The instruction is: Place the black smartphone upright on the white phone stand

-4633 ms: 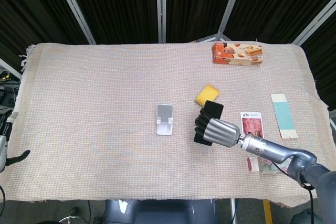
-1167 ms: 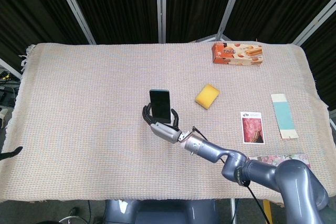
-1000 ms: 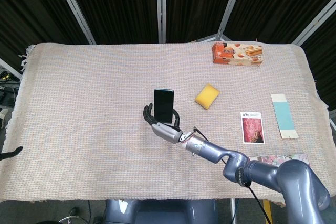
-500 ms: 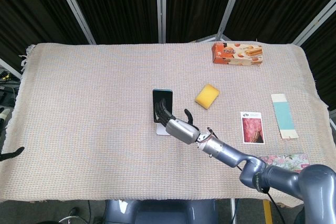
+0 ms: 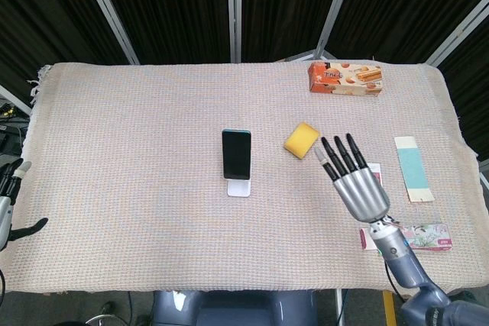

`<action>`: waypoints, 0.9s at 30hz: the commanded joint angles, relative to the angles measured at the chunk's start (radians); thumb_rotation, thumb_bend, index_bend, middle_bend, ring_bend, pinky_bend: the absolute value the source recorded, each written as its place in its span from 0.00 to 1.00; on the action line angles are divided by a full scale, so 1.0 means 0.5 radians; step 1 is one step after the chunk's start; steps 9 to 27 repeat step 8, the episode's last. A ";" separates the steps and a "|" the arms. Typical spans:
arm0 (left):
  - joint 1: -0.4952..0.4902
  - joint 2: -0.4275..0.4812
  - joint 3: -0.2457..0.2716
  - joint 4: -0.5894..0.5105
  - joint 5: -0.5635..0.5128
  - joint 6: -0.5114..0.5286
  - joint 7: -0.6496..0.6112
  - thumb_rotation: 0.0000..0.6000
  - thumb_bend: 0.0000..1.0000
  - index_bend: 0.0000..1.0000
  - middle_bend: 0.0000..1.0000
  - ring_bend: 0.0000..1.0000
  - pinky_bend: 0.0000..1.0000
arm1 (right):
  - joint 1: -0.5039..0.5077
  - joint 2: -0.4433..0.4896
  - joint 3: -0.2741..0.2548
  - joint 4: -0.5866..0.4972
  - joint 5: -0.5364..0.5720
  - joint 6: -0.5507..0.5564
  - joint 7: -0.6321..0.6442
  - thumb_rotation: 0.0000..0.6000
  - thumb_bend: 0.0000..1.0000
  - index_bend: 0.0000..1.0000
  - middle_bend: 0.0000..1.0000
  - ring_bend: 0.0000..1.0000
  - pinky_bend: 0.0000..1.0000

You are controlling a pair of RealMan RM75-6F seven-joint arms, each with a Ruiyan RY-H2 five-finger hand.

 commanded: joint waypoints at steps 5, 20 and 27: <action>0.028 -0.018 0.068 0.002 0.166 0.081 -0.012 1.00 0.00 0.00 0.00 0.00 0.00 | -0.419 0.221 -0.120 -0.398 0.243 0.242 0.577 1.00 0.00 0.00 0.00 0.00 0.00; 0.036 -0.012 0.078 0.001 0.196 0.101 -0.025 1.00 0.00 0.00 0.00 0.00 0.00 | -0.480 0.233 -0.116 -0.359 0.246 0.276 0.682 1.00 0.00 0.00 0.00 0.00 0.00; 0.036 -0.012 0.078 0.001 0.196 0.101 -0.025 1.00 0.00 0.00 0.00 0.00 0.00 | -0.480 0.233 -0.116 -0.359 0.246 0.276 0.682 1.00 0.00 0.00 0.00 0.00 0.00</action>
